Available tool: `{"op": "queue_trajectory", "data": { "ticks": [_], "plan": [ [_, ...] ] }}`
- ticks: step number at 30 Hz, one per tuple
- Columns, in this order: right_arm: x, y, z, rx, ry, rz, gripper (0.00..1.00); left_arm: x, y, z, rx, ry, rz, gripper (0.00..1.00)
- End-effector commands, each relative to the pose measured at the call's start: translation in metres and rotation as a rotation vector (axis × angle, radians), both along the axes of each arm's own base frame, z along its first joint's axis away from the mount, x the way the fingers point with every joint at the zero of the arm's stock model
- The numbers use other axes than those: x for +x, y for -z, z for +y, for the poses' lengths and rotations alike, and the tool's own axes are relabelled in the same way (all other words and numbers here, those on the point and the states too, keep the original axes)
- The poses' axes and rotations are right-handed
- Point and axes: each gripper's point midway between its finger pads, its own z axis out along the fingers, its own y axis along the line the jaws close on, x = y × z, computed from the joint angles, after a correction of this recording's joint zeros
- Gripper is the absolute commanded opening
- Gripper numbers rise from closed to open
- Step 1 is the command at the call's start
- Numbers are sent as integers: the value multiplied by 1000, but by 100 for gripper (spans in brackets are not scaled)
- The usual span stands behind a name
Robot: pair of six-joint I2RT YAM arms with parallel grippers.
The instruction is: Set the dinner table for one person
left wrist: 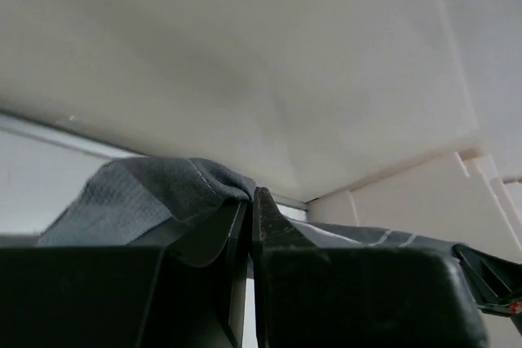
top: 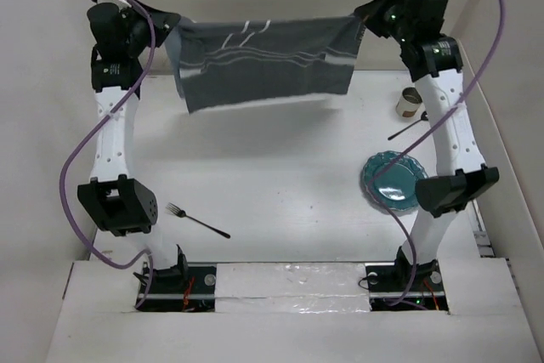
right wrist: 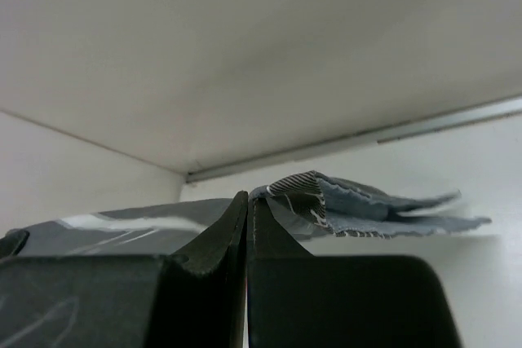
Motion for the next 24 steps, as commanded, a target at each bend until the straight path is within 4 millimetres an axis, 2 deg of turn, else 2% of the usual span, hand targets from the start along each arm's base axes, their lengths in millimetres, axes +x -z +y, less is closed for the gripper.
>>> {"op": "queue_trajectory", "data": {
  "ticks": [1, 2, 3, 4, 5, 6, 7, 8, 9, 10, 11, 12, 13, 14, 15, 17, 18, 20, 21, 24],
  "plan": [
    [-36, -50, -10, 30, -27, -133, 0, -22, -56, -9, 23, 48, -169, 0],
    [-37, -41, -9, 25, -33, -121, 0, -28, -53, -10, 36, 48, -171, 0],
    [-37, -26, -9, 17, -38, -95, 0, -25, -12, -8, 60, 49, -99, 0],
    [-39, 18, -8, -2, -45, -9, 0, -27, 7, -7, 69, 47, -71, 0],
    [-41, 31, -6, -1, -60, -3, 0, -36, 12, -10, 80, 58, -85, 0],
    [-43, 53, -5, -6, -68, 32, 0, -38, 68, -2, 71, 57, 16, 0],
    [-45, 67, -5, -10, -73, 35, 0, -44, 89, -4, 84, 75, 40, 0],
    [-53, 114, -6, -23, -79, 120, 0, -50, 102, 1, 99, 68, 45, 0],
    [-58, 132, -6, -26, -80, 143, 0, -58, 150, 3, 109, 61, 138, 0],
    [-60, 154, -6, -27, -84, 173, 0, -63, 171, 7, 149, 50, 173, 0],
    [-66, 196, -5, -31, -91, 241, 0, -67, 190, 12, 172, 24, 207, 0],
    [-68, 216, -6, -35, -87, 280, 0, -72, 207, 13, 183, 25, 238, 4],
    [-71, 238, -7, -39, -79, 327, 0, -81, 239, 13, 183, 28, 306, 11],
    [-73, 272, -9, -37, -62, 396, 0, -88, 274, 14, 194, 36, 384, 22],
    [-75, 290, -10, -43, -61, 435, 0, -90, 279, 14, 193, 37, 395, 24],
    [-79, 320, -12, -57, -49, 518, 0, -97, 307, 17, 200, 35, 481, 28],
    [-82, 342, -12, -62, -51, 573, 0, -100, 314, 17, 203, 36, 505, 31],
    [-86, 358, -10, -59, -60, 618, 0, -108, 317, 21, 211, 13, 543, 35],
    [-87, 363, -10, -60, -59, 633, 0, -112, 318, 23, 217, -3, 551, 43],
    [-94, 371, -16, -69, -28, 651, 0, -123, 311, 35, 248, -80, 566, 56]
  ]
}}
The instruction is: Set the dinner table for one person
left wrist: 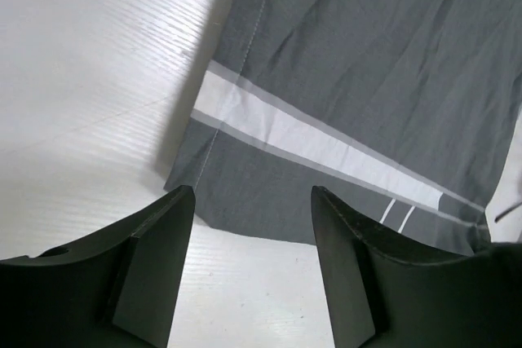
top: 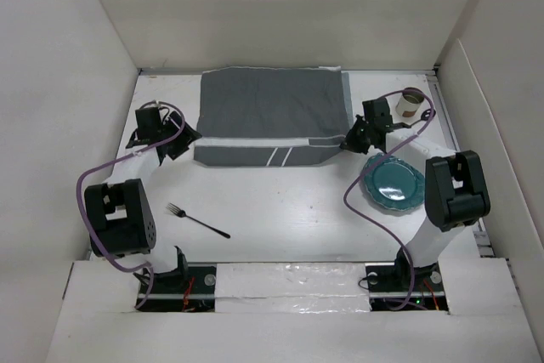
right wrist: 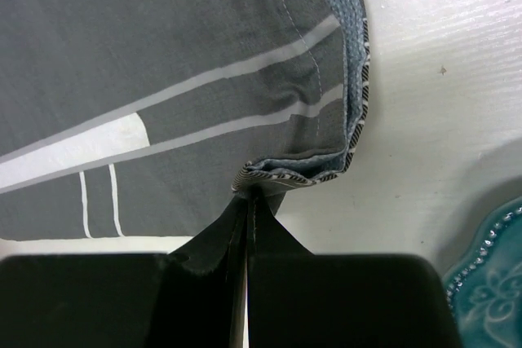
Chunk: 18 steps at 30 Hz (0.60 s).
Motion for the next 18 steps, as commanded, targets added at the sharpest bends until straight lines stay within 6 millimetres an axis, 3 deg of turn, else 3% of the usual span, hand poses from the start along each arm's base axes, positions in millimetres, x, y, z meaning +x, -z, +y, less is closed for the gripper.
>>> {"op": "queue_trajectory", "data": {
  "ticks": [1, 3, 9, 13, 16, 17, 18],
  "plan": [
    [12, -25, -3, 13, 30, -106, 0, -12, -17, 20, 98, -71, -27, 57],
    [9, -25, -7, -4, 41, -108, 0, -15, -9, 18, 144, -67, 8, 57],
    [-1, -18, -14, -41, 44, -88, 0, -34, 50, 12, 193, -48, 214, 57],
    [-4, -19, -16, -48, 39, -97, 0, -26, 59, 7, 158, -46, 210, 55],
    [-7, -18, -17, -58, 38, -93, 0, -17, 58, 1, 146, -45, 198, 43],
    [-6, -18, -21, -59, 48, -93, 0, -16, 63, -3, 146, -34, 211, 35],
    [-7, -18, -22, -61, 46, -95, 0, -15, 65, -2, 147, -37, 222, 17]
  ]
}}
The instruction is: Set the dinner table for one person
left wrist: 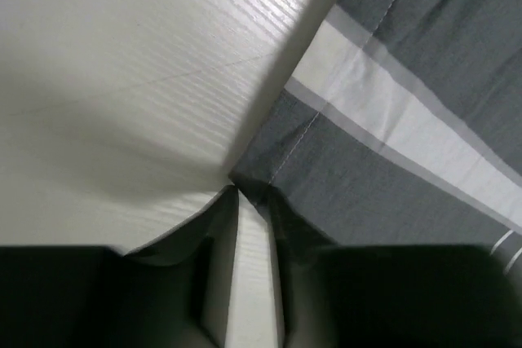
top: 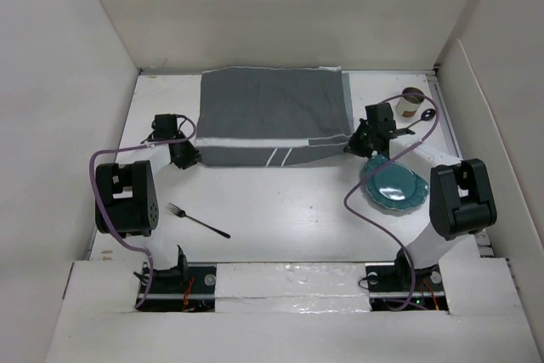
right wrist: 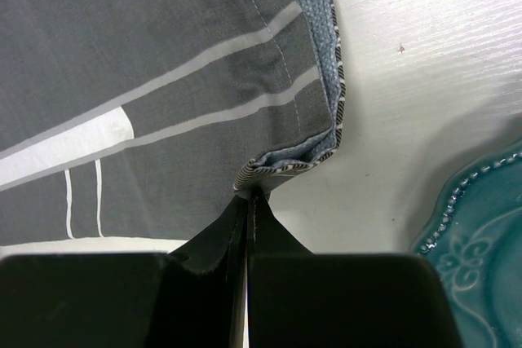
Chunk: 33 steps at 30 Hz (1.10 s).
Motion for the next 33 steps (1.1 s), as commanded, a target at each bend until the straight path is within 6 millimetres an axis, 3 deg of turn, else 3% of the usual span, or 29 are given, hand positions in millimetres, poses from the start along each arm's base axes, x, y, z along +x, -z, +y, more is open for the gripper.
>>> {"op": "queue_trajectory", "data": {
  "ticks": [1, 7, 11, 17, 27, 33],
  "plan": [
    [3, -15, -8, -20, 10, -63, 0, 8, 7, -2, 9, -2, 29, 1],
    [-7, -9, -18, -45, 28, -44, 0, -10, 8, 1, 32, -10, 61, 0],
    [-27, 2, -22, -55, 21, -17, 0, -24, -5, 0, 36, 1, 42, 0],
    [-54, 11, -29, -74, 11, 8, 0, -62, -2, -4, 22, 19, 68, 0],
    [-82, 11, -28, -57, -13, 50, 1, -87, -7, -6, 21, 27, 77, 0],
    [-103, 15, -20, -36, -44, 83, 2, -88, -19, -7, 16, 27, 69, 0]
  ]
}}
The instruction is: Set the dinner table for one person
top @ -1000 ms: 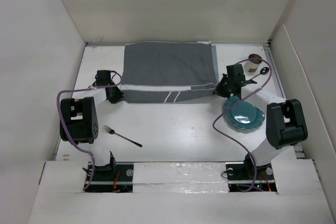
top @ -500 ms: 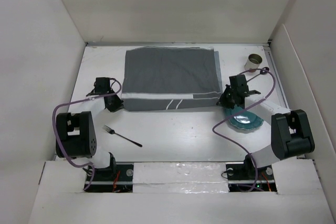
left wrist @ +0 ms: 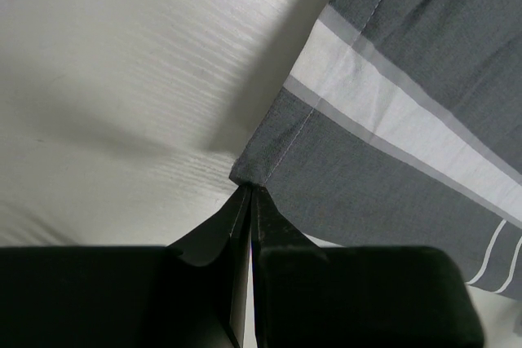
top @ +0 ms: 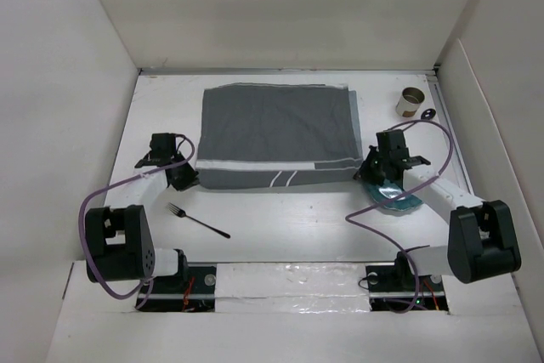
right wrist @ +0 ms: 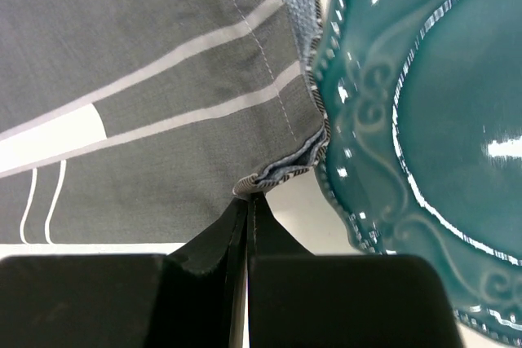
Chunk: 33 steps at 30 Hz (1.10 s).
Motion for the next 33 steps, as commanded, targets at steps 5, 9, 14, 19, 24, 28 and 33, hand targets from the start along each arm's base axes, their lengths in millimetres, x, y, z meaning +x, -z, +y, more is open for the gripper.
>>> {"op": "queue_trajectory", "data": {
  "ticks": [5, 9, 14, 19, 24, 28, 33],
  "plan": [
    [-22, 4, 5, 7, -28, 48, 2, -9, -17, 1, 8, 0, 2, 0],
    [-26, -1, 7, 8, -33, 54, 3, -14, -25, -3, -12, 13, 7, 0],
    [-26, -23, 14, 35, -49, 23, 32, -11, -33, -8, -29, 36, -18, 27],
    [-11, -87, -2, 32, 39, -128, 64, 14, -84, -6, -2, 65, -181, 44],
    [-9, -105, -75, 73, 433, -184, 2, 33, -133, -30, -67, 179, -337, 33],
    [-31, -82, -117, 94, 672, -132, 0, 33, -148, -75, -94, 311, -406, 7],
    [-40, -49, -165, -50, 840, -21, 38, 16, -148, -163, -104, 557, -428, 0]
  ]
}}
